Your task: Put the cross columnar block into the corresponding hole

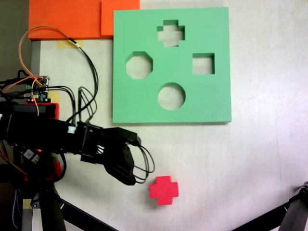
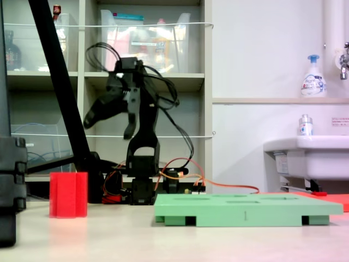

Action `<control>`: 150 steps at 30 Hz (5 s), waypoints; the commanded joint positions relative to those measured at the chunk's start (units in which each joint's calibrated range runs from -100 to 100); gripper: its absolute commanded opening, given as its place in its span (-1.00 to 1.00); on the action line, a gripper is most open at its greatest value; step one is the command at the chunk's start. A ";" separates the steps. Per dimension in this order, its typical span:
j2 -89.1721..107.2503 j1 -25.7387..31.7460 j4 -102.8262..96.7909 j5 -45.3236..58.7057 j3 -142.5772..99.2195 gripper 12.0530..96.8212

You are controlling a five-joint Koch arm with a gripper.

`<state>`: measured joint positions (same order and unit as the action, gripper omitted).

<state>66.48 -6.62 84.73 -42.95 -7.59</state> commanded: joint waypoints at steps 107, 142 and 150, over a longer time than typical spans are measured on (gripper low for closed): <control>-56.43 28.82 15.27 -21.59 67.91 -0.18; -83.10 31.94 -15.25 -26.62 74.39 -0.13; -84.36 32.38 -15.73 -26.62 74.39 -0.13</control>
<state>-19.15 25.37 74.74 -70.01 61.88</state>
